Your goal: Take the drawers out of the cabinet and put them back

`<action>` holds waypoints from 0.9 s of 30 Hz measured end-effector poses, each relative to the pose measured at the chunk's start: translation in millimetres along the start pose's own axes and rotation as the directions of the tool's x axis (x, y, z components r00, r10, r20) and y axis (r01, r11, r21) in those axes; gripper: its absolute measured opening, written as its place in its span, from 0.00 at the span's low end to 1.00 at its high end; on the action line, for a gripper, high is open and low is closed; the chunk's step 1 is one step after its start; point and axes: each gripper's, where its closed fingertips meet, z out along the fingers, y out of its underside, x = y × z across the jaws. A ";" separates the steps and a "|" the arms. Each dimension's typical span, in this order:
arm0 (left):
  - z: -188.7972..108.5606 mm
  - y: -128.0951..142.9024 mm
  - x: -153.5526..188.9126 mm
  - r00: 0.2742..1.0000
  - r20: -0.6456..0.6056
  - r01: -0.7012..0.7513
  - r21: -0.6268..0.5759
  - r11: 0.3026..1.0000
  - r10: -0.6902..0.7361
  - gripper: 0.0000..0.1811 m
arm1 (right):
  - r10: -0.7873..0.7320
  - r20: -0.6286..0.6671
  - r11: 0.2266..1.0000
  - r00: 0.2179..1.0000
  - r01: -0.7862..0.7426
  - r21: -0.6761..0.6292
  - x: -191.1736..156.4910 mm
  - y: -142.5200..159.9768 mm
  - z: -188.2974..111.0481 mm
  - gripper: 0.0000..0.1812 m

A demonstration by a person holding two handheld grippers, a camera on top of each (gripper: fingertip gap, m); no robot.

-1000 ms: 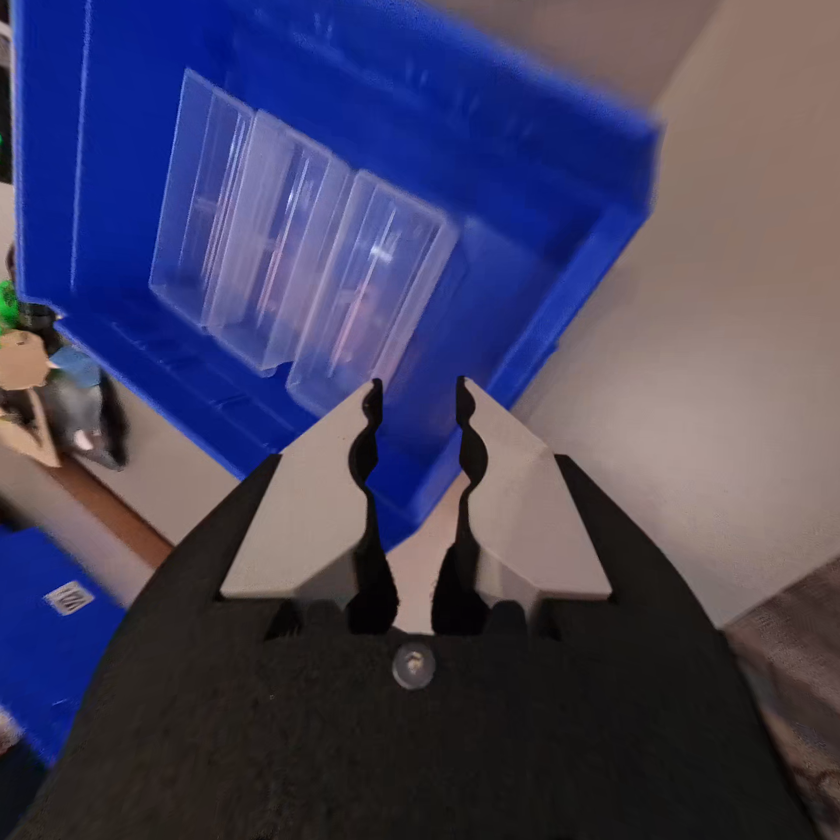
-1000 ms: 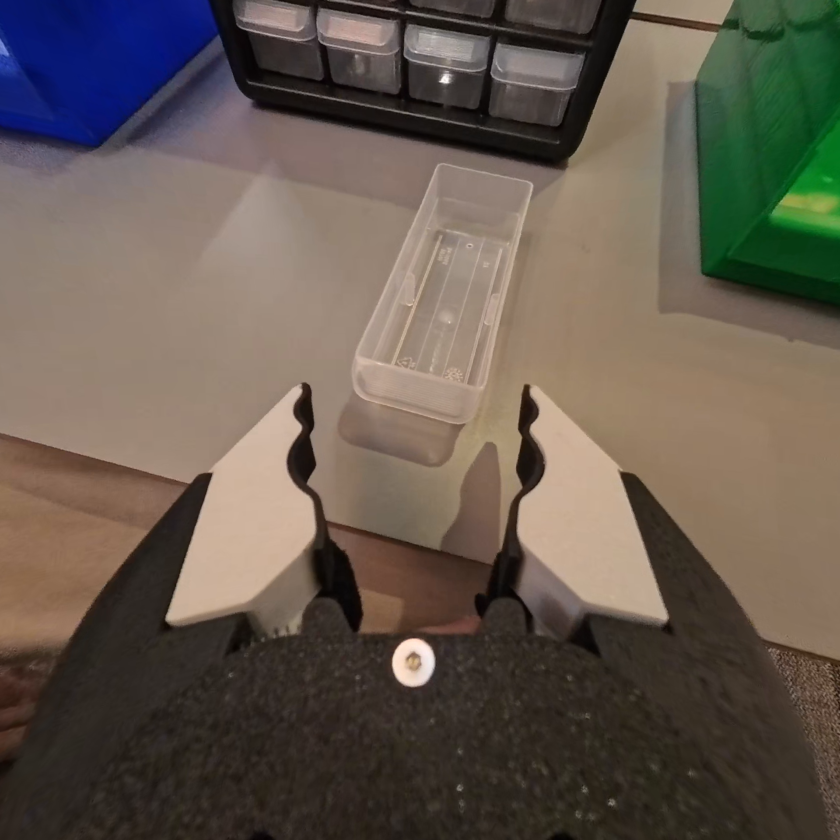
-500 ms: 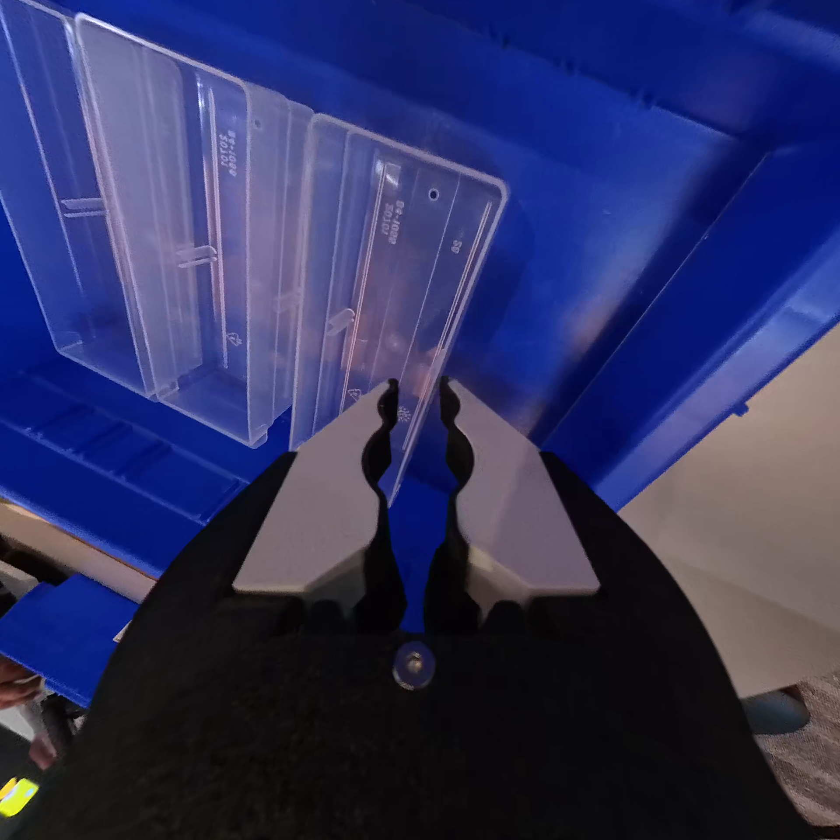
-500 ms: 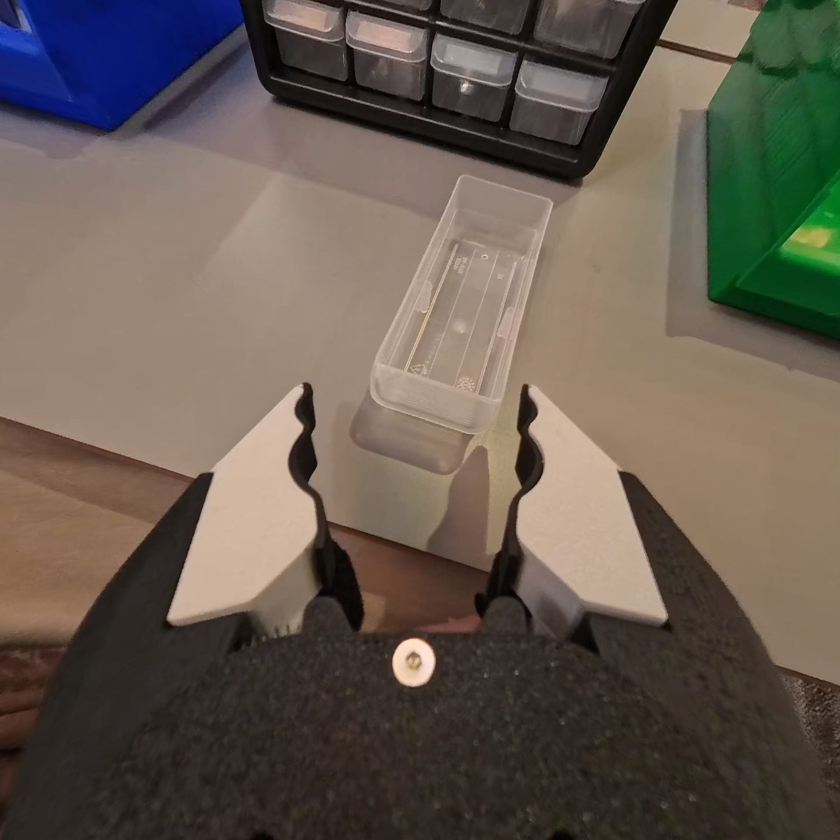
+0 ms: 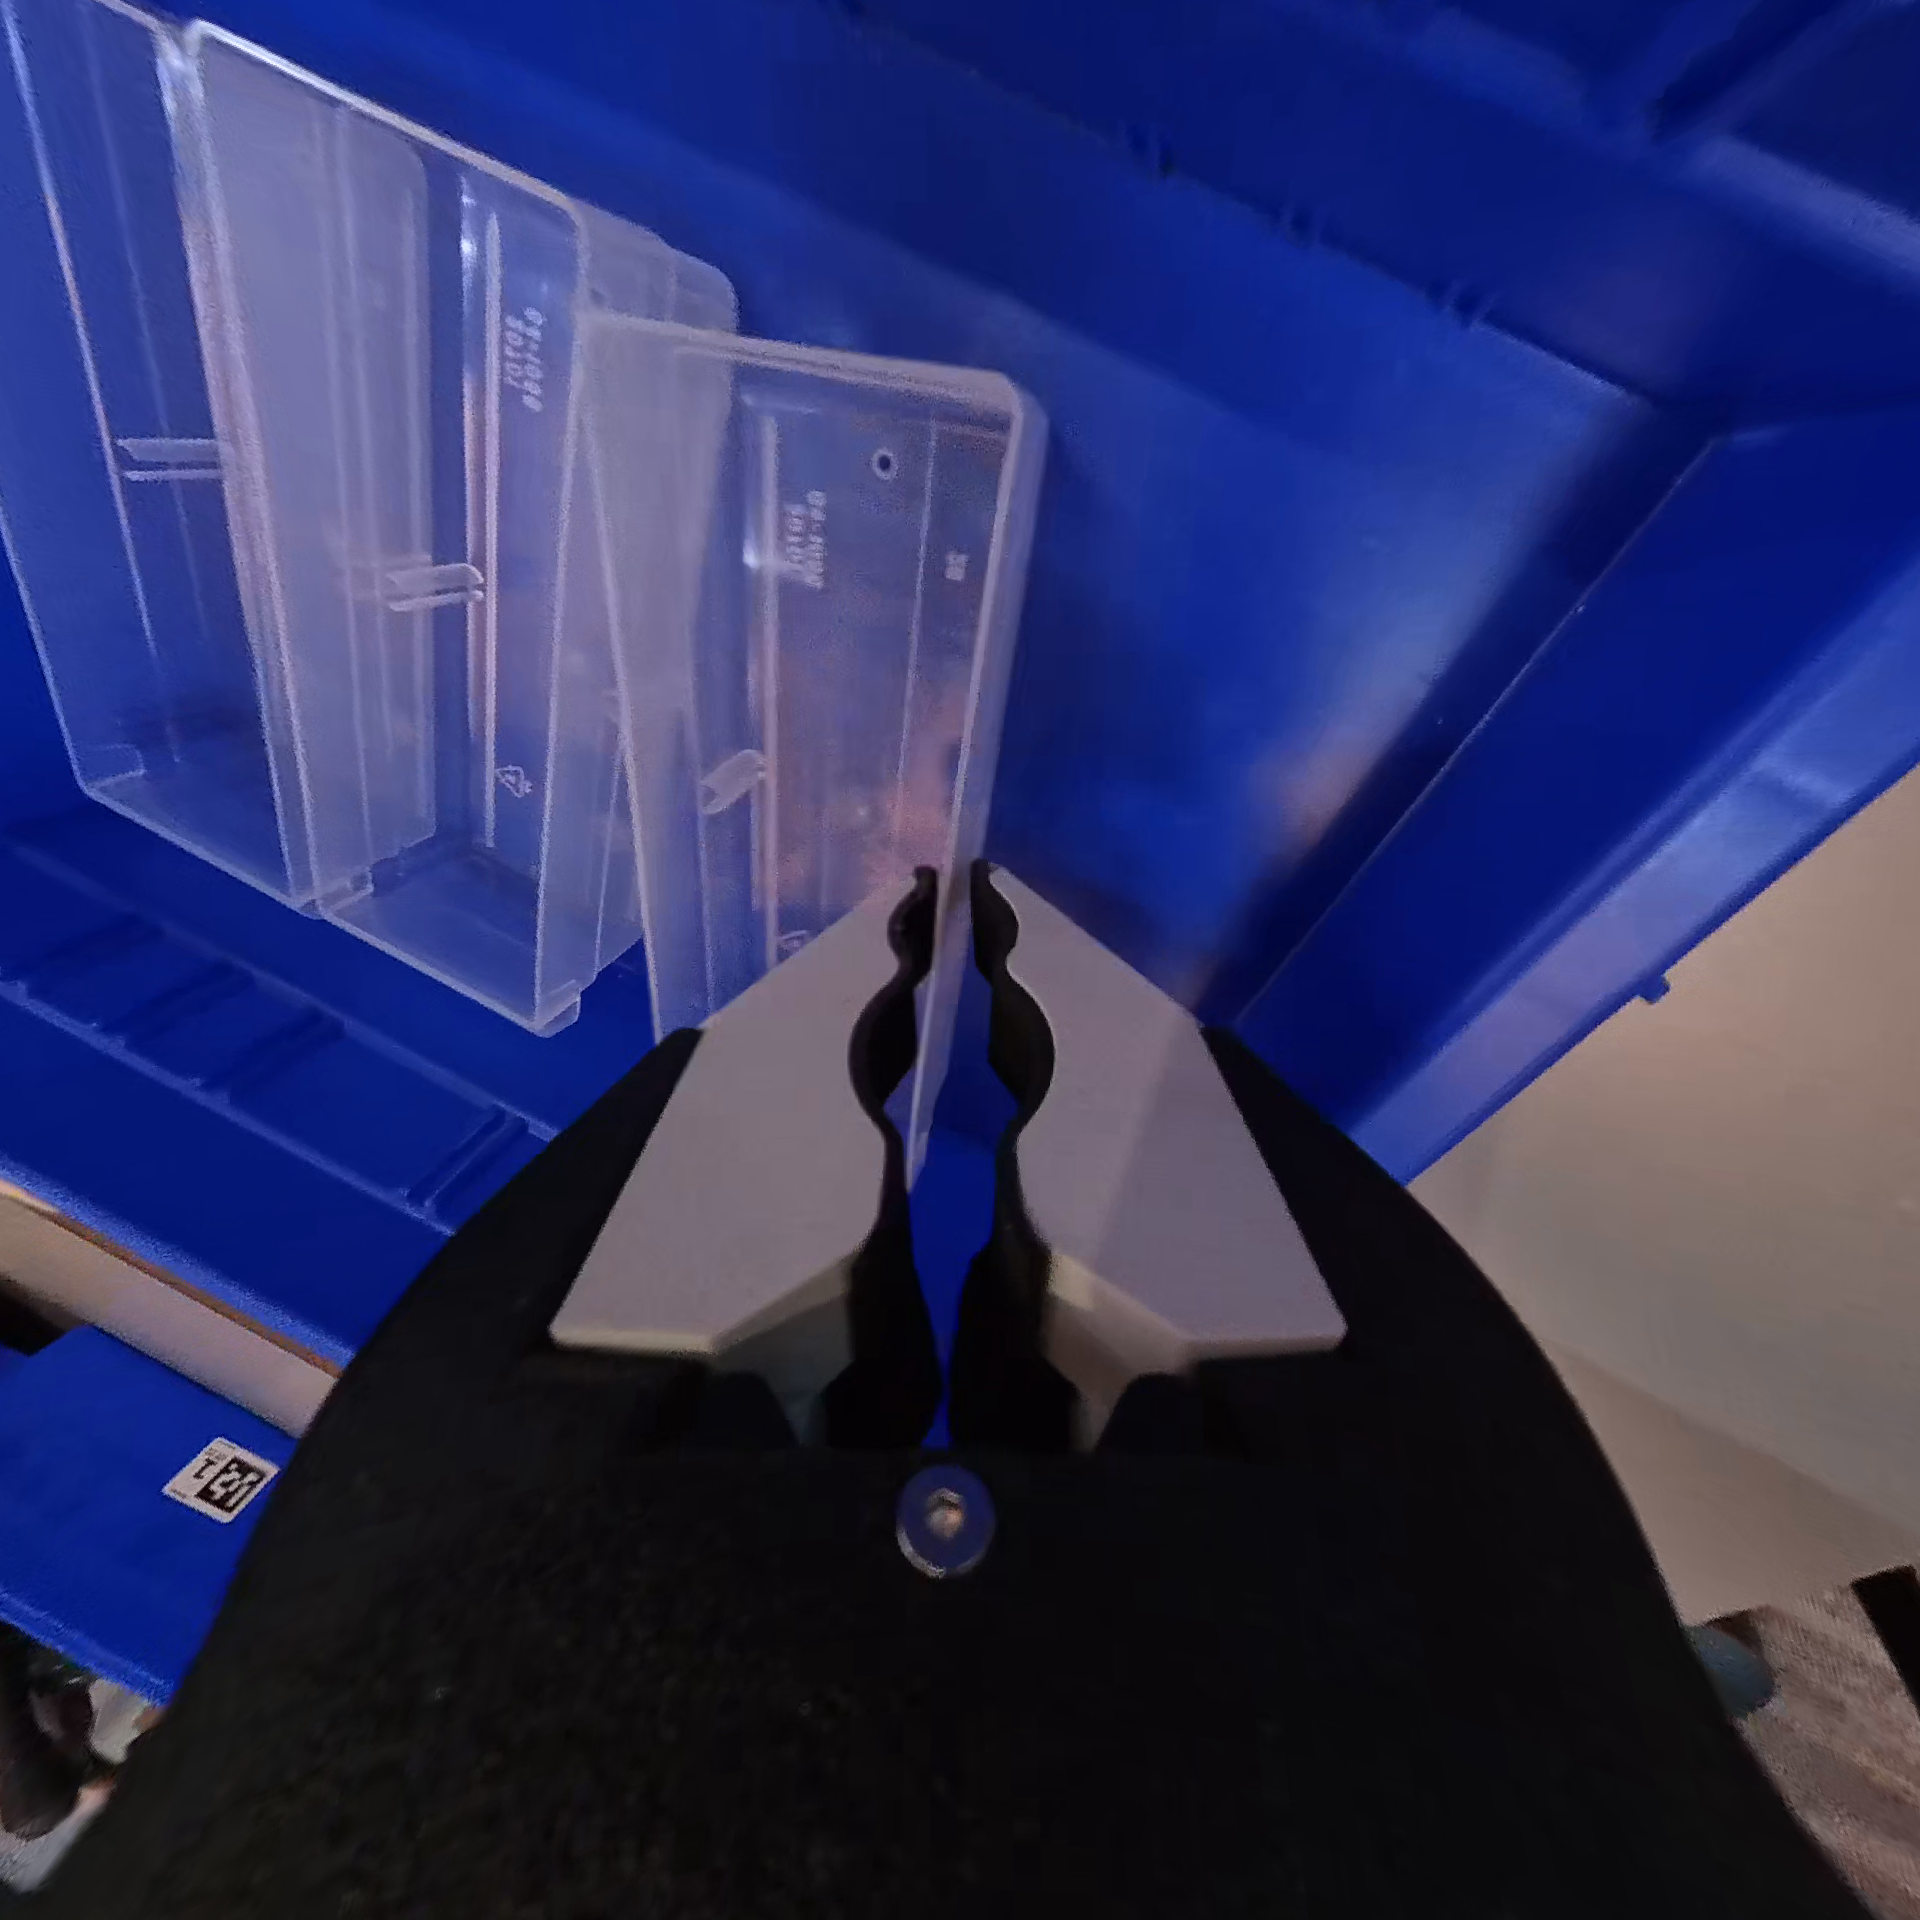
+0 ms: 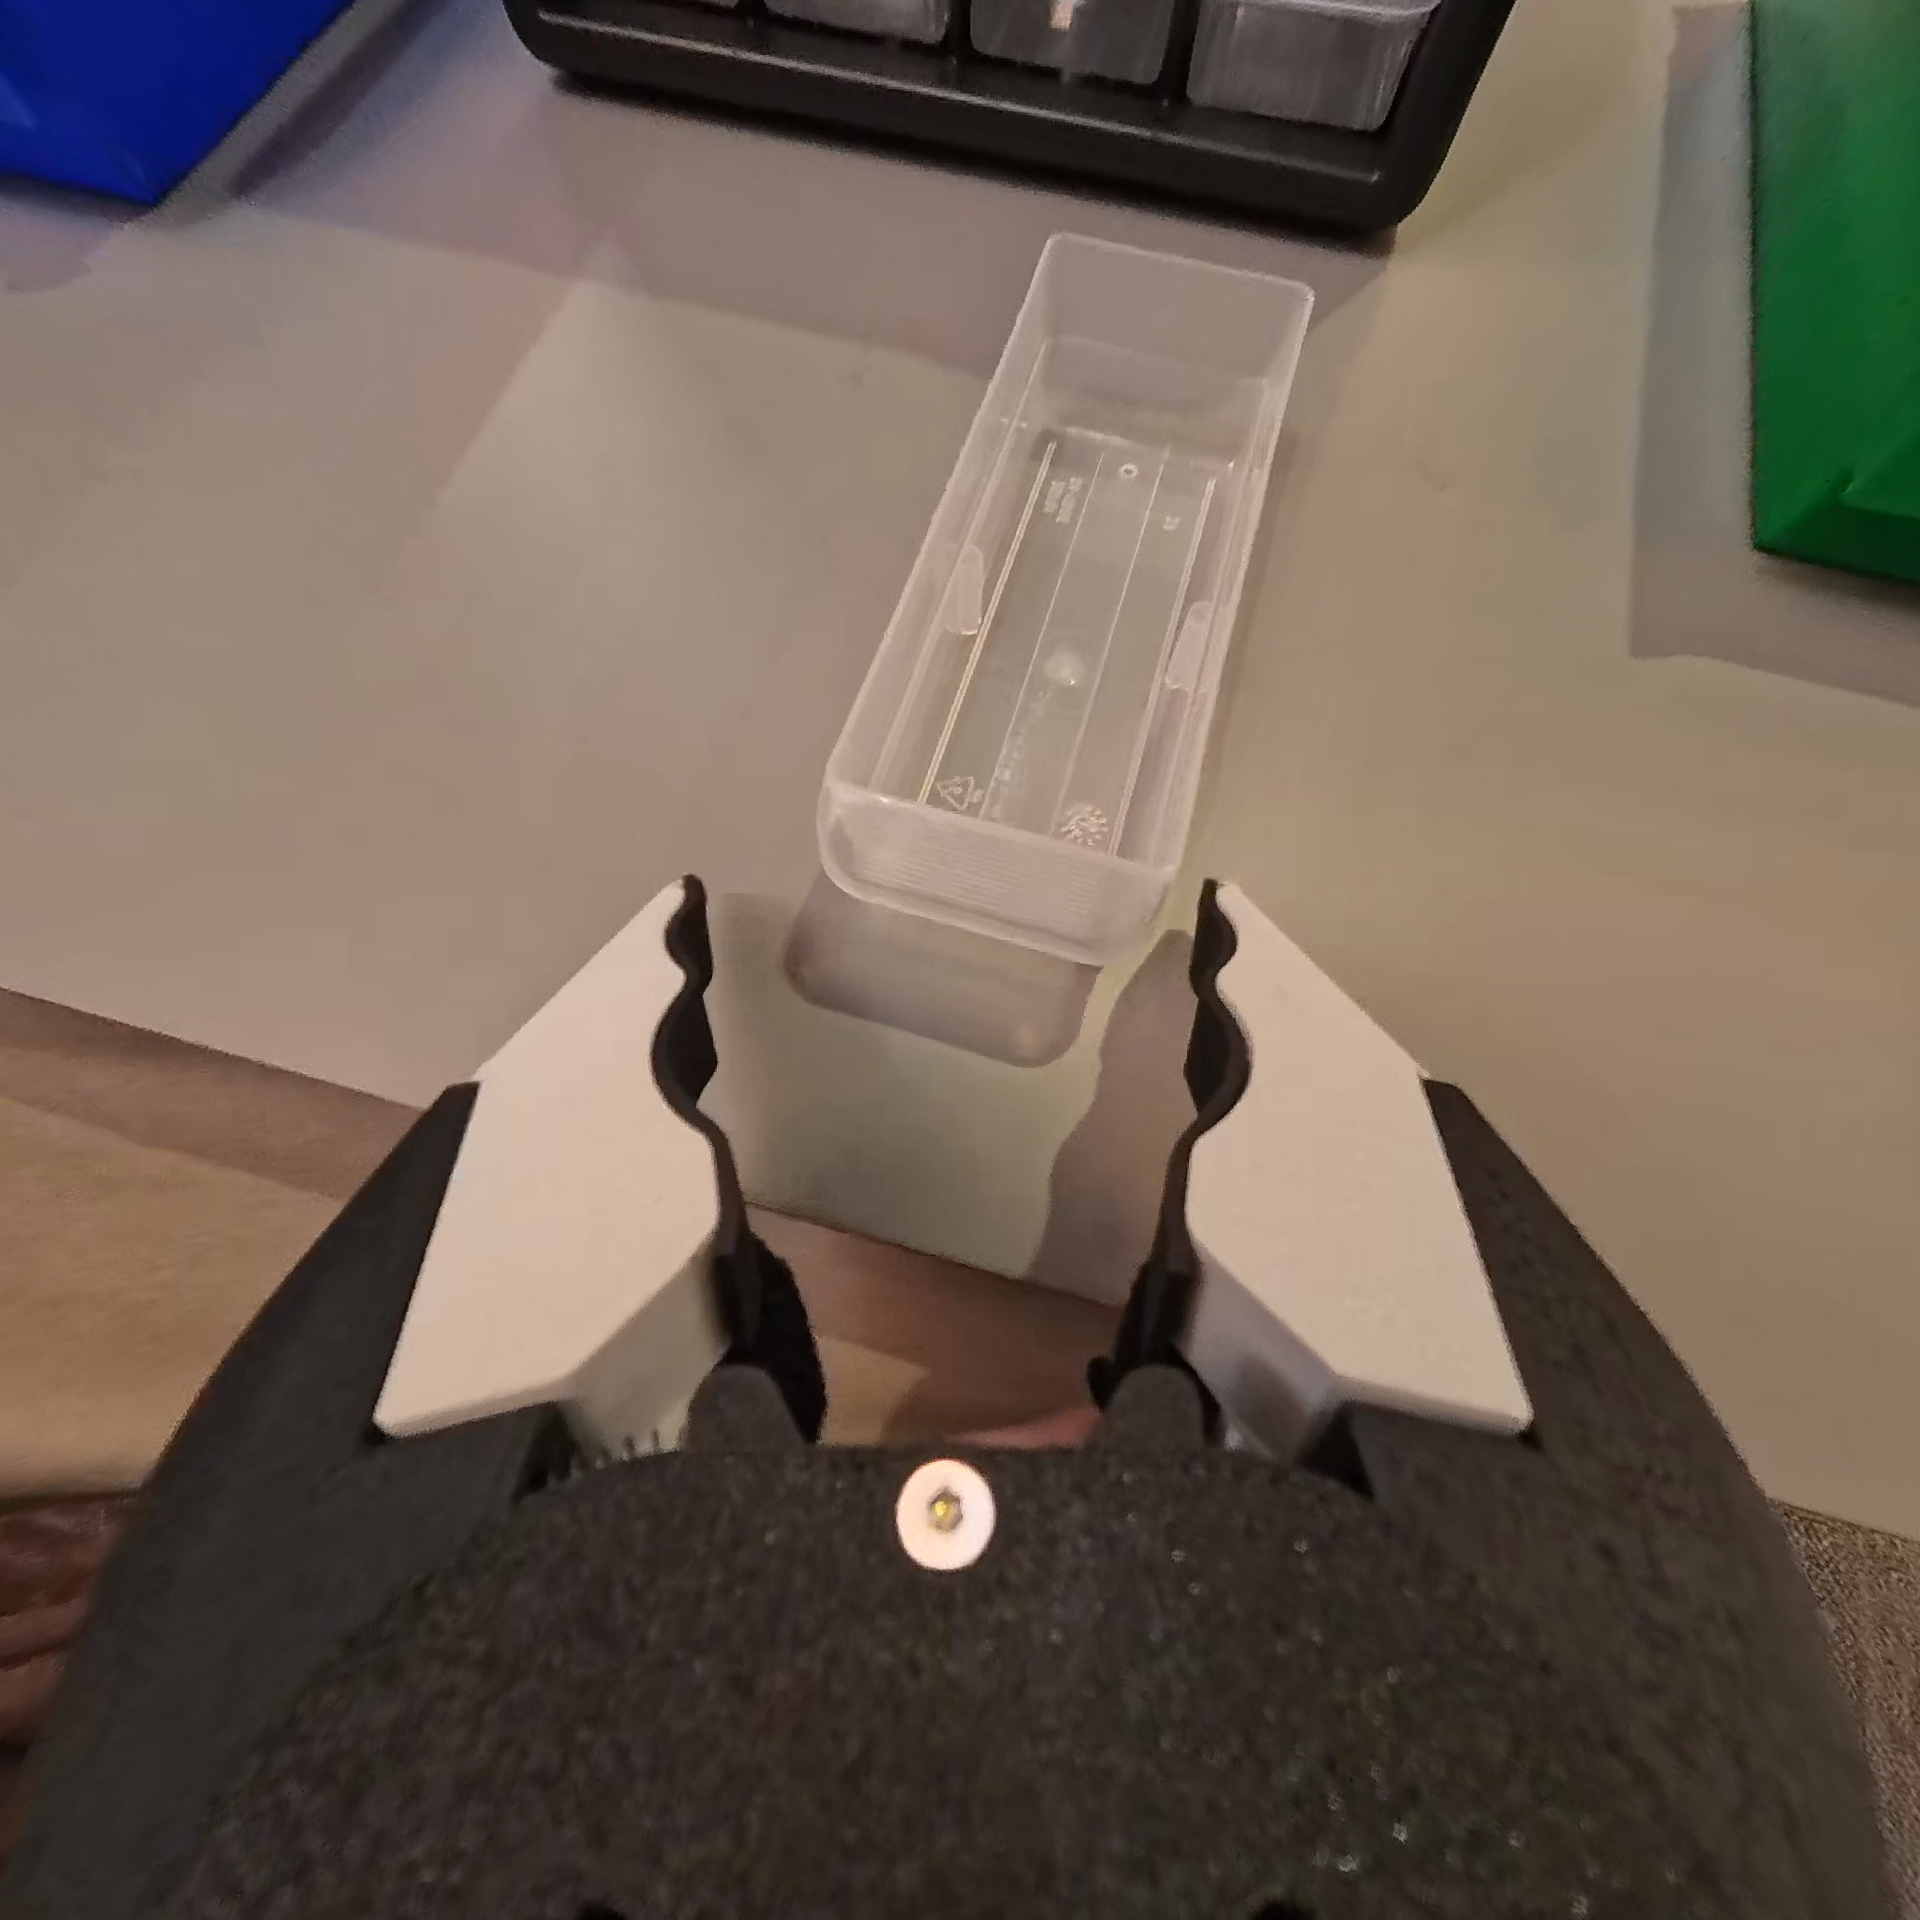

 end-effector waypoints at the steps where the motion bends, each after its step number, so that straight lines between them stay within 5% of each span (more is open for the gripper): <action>1: -1.1 -2.0 -1.4 1.000 0.000 0.018 0.009 1.000 -0.018 0.06 | -0.005 -0.007 1.000 1.000 0.005 -0.004 -0.1 -1.1 2.4 0.51; 5: -21.6 -13.5 -5.5 0.997 -0.021 0.071 0.086 0.994 -0.070 0.20 | -0.010 -0.082 0.999 0.997 0.007 -0.034 12.5 -2.6 6.7 0.41; 10: -91.5 -42.2 -33.4 0.995 0.089 0.030 0.244 0.969 -0.054 0.23 | 0.049 -0.092 0.999 0.995 -0.051 -0.017 36.1 2.5 3.0 0.36; 15: -189.1 -150.8 -46.8 1.000 0.006 0.000 0.607 0.795 -0.004 0.19 | 0.051 -0.112 0.998 0.992 -0.054 -0.021 49.6 4.6 0.9 0.36; 18: -228.0 -223.8 -48.8 0.997 -0.009 -0.048 0.716 0.696 0.079 0.18 | 0.025 -0.093 0.999 0.995 -0.027 -0.020 46.1 5.0 0.7 0.36; 22: -221.7 -294.0 -49.7 0.983 -0.027 -0.114 0.674 0.730 0.179 0.15 | -0.042 -0.021 0.999 0.999 0.042 -0.003 32.4 5.2 -0.1 0.36; 27: -188.6 -335.6 -40.9 0.959 -0.080 -0.173 0.597 0.784 0.272 0.13 | -0.020 -0.002 1.000 1.000 0.020 0.001 34.8 0.1 5.5 0.36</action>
